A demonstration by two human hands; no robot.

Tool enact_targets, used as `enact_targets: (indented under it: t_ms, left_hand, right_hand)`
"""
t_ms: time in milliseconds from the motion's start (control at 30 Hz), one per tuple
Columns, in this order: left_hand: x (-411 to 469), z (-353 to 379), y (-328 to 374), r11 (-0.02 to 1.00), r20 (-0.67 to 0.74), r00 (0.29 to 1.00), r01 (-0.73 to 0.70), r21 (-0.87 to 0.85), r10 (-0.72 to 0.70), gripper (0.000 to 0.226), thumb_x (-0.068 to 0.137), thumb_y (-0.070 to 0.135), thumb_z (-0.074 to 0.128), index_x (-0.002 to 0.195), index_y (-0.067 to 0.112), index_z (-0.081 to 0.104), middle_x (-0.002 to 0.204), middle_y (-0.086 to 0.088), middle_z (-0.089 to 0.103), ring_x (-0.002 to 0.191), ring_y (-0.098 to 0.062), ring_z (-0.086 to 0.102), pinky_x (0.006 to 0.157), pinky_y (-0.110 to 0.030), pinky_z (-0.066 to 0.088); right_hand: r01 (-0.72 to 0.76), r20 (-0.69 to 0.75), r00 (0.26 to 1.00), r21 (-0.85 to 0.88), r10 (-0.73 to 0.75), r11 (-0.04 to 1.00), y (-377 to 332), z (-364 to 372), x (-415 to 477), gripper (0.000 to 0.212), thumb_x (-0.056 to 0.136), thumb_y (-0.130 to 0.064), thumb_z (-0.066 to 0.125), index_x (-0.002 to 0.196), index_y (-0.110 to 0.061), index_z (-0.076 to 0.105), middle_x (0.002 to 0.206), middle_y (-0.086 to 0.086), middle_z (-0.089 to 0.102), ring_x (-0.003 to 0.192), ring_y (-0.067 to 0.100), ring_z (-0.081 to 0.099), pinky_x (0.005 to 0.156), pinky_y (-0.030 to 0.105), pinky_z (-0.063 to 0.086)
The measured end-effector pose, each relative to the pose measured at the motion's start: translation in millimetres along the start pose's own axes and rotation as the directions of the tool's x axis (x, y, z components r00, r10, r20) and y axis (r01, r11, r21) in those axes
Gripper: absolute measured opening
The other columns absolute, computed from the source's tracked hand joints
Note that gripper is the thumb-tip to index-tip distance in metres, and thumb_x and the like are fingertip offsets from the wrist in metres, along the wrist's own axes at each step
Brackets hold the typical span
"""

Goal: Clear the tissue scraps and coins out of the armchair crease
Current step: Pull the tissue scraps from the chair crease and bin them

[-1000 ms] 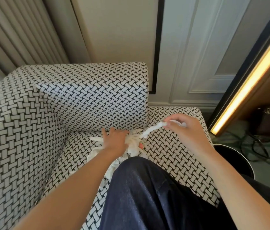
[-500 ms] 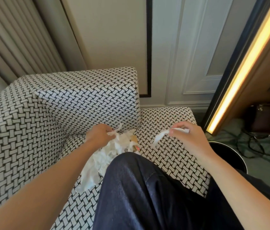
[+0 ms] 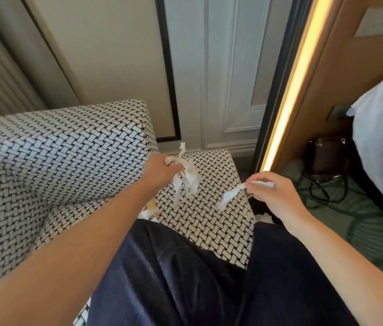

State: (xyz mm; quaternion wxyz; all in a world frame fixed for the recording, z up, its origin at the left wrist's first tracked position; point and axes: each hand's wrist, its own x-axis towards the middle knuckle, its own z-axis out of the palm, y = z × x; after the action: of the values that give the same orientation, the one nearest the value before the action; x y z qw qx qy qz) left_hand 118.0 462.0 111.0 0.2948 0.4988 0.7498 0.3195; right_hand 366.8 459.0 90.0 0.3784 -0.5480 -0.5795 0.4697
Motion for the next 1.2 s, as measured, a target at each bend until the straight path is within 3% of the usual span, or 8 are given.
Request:
enact_targets:
  t_ms: [233,400,600,667,733,833,1000,1200]
  left_hand:
    - [5.1,88.9,52.8,0.985,0.126,0.992,0.006,-0.173,0.016,0.022,0.084,0.010,0.058,0.063,0.005,0.056,0.065,-0.007,0.048,0.061,-0.016,0.040,0.055,-0.023,0.036]
    - [15.4,141.8,80.1,0.950,0.184,0.983,0.065,-0.305,-0.008,0.016,0.087,0.009,0.057,0.091,-0.005,0.064,0.082,-0.014,0.057,0.075,-0.019,0.047,0.065,-0.026,0.039]
    - [21.3,186.6,95.3,0.869,0.300,0.943,0.267,-0.416,-0.146,0.006,0.090,0.016,0.059,0.084,0.016,0.058,0.093,-0.004,0.062,0.089,-0.015,0.056,0.066,-0.020,0.041]
    - [22.0,195.9,94.8,0.839,0.364,0.911,0.347,-0.419,-0.194,0.017,0.091,0.019,0.059,0.107,0.013,0.059,0.101,0.000,0.059,0.093,-0.012,0.054,0.074,-0.019,0.041]
    - [23.6,203.4,91.1,0.819,0.453,0.867,0.408,-0.403,-0.209,0.050,0.091,0.027,0.060,0.135,0.012,0.044,0.130,-0.003,0.052,0.113,-0.015,0.049,0.092,-0.027,0.036]
    - [25.2,209.3,85.4,0.834,0.566,0.799,0.442,-0.329,-0.200,0.070,0.089,0.037,0.060,0.148,0.020,0.025,0.149,-0.004,0.037,0.135,-0.023,0.035,0.107,-0.040,0.027]
    - [22.7,203.7,73.8,0.888,0.615,0.768,0.394,-0.236,-0.177,0.055,0.095,0.031,0.052,0.145,0.021,0.033,0.143,-0.003,0.045,0.133,-0.021,0.039,0.110,-0.040,0.025]
    - [18.7,174.8,63.8,0.938,0.587,0.790,0.318,-0.140,-0.180,0.041,0.098,0.029,0.046,0.138,0.017,0.042,0.132,-0.001,0.056,0.122,-0.017,0.050,0.108,-0.040,0.028]
  right_hand:
    - [-0.118,-0.201,0.970,0.110,0.139,0.987,34.3,-63.8,13.9,0.007,0.085,-0.011,0.067,0.085,-0.017,0.070,0.096,0.003,0.066,0.097,0.017,0.063,0.085,0.031,0.053]
    - [-0.164,-0.296,0.931,0.181,0.212,0.970,61.7,-98.8,26.4,0.009,0.086,-0.012,0.066,0.082,-0.019,0.069,0.104,0.011,0.066,0.102,0.021,0.062,0.079,0.027,0.051]
    - [-0.285,-0.350,0.870,0.219,0.348,0.933,99.8,-116.2,46.6,0.009,0.085,-0.011,0.066,0.083,-0.019,0.069,0.096,0.008,0.068,0.095,0.019,0.064,0.086,0.032,0.053]
    - [-0.311,-0.356,0.859,0.212,0.369,0.927,110.3,-113.9,52.9,0.010,0.085,-0.011,0.066,0.079,-0.019,0.068,0.092,0.007,0.066,0.089,0.017,0.062,0.077,0.027,0.052]
    - [-0.339,-0.347,0.855,0.189,0.386,0.922,120.1,-108.6,59.1,0.009,0.086,-0.015,0.065,0.080,-0.021,0.068,0.095,0.005,0.066,0.092,0.018,0.061,0.078,0.029,0.051]
    - [-0.417,-0.283,0.859,0.095,0.426,0.904,130.9,-98.9,68.0,0.023,0.091,-0.030,0.059,0.108,-0.017,0.068,0.118,0.006,0.064,0.111,0.023,0.057,0.097,0.038,0.045]
    - [-0.507,-0.074,0.859,0.026,0.507,0.862,133.1,-85.1,71.2,0.056,0.099,-0.045,0.039,0.148,-0.022,0.028,0.153,-0.002,0.030,0.139,0.020,0.030,0.111,0.035,0.024]
    - [-0.497,-0.029,0.867,0.008,0.497,0.868,119.0,-76.7,67.7,0.052,0.098,-0.048,0.036,0.143,-0.023,0.037,0.148,0.000,0.037,0.136,0.020,0.034,0.114,0.043,0.027]
